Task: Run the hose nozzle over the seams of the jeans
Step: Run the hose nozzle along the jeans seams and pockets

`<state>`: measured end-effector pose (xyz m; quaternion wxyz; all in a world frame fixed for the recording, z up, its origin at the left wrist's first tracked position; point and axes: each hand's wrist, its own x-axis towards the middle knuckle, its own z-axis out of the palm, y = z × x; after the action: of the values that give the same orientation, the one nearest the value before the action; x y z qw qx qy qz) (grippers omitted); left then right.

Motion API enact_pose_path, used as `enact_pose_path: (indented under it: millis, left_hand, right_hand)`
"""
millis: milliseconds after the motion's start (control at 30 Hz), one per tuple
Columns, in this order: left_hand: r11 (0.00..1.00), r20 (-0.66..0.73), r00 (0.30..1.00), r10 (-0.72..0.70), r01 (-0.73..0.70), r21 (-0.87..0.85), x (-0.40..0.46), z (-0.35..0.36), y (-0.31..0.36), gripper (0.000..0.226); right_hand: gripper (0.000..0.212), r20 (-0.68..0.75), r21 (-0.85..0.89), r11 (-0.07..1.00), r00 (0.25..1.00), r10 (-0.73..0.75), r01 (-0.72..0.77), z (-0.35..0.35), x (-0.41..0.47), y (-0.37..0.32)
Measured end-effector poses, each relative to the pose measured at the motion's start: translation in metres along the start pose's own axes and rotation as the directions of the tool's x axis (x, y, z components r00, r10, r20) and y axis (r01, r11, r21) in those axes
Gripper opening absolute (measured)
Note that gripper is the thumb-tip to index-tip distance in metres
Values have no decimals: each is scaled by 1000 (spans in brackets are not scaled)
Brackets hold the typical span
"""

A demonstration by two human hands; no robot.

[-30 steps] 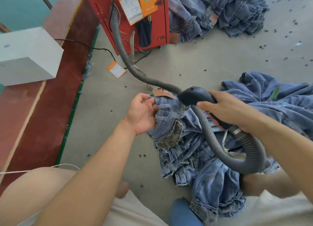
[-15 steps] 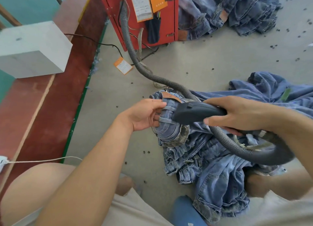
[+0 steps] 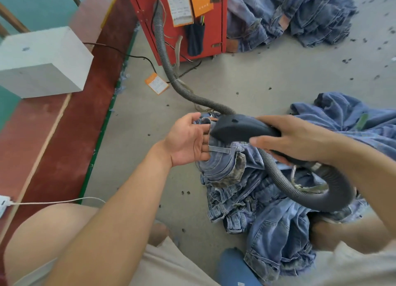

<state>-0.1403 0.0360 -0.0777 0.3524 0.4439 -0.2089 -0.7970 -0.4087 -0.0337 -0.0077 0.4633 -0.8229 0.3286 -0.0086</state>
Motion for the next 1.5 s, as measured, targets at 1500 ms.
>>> enact_pose_path:
  millis: [1500]
  left_hand:
    - [970, -56, 994, 92, -102, -219, 7, -27, 3, 89]
  right_hand:
    - [5, -267, -16, 998, 962, 60, -67, -17, 3, 16]
